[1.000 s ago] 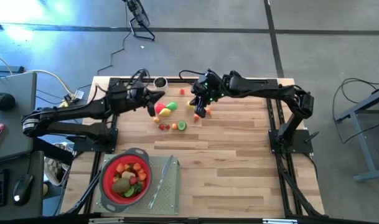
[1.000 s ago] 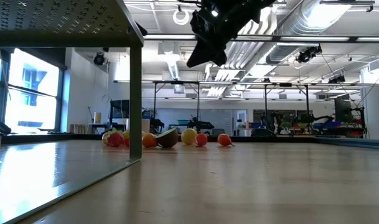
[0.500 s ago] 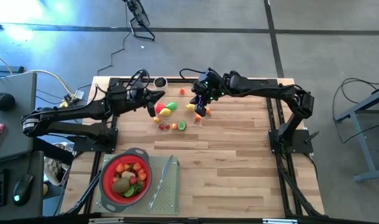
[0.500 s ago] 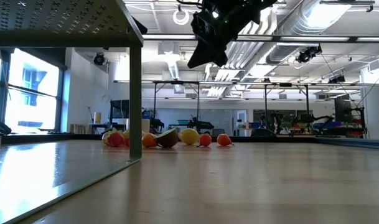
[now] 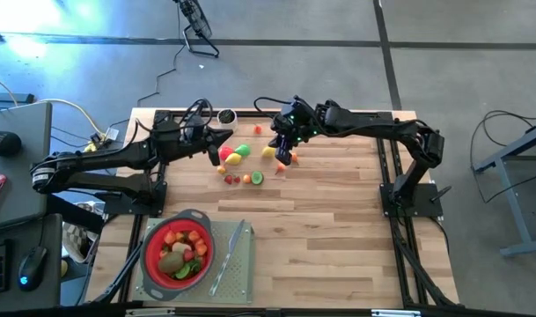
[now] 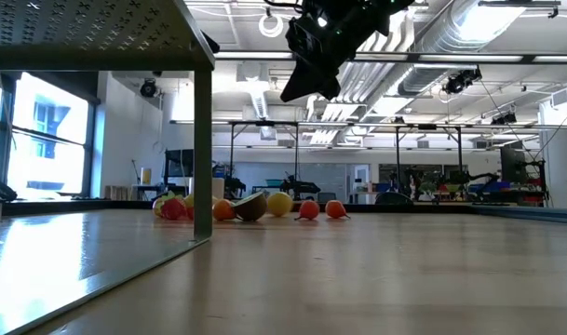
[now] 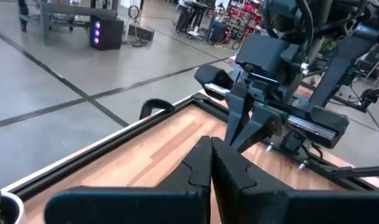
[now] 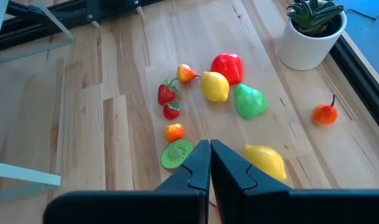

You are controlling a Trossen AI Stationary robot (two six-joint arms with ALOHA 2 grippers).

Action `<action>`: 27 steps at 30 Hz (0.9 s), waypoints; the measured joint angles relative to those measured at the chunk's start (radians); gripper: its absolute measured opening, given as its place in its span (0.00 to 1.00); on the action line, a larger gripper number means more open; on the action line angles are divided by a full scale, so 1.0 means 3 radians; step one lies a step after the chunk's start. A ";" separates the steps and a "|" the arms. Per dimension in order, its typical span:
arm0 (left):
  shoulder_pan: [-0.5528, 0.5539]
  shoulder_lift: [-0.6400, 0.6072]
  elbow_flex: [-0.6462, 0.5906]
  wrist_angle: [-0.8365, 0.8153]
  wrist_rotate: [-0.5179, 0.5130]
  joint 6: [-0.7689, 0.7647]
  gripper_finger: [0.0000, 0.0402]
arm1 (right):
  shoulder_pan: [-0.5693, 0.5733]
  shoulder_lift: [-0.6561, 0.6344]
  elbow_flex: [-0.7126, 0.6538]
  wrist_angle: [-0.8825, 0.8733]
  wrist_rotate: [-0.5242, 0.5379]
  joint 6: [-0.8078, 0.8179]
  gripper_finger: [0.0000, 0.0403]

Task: Pick & Place Fruit
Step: Put the lemon into the red strainer bowl on the shelf

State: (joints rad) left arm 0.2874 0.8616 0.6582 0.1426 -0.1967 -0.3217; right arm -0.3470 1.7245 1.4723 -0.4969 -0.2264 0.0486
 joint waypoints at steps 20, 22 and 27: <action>0.0000 0.0001 0.0003 -0.0038 0.0001 -0.0179 0.00 | 0.0000 0.0001 0.0000 0.0001 0.0000 0.0001 0.01; 0.0000 0.0001 0.0003 -0.0038 0.0001 -0.0179 0.00 | 0.0000 0.0000 0.0000 0.0001 -0.0001 0.0001 0.01; 0.0000 0.0001 0.0003 -0.0038 0.0001 -0.0177 0.00 | 0.0000 0.0001 0.0000 0.0001 -0.0005 0.0001 0.01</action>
State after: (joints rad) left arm 0.2874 0.8619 0.6590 0.1310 -0.1963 -0.3749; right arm -0.3470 1.7248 1.4723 -0.4965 -0.2280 0.0490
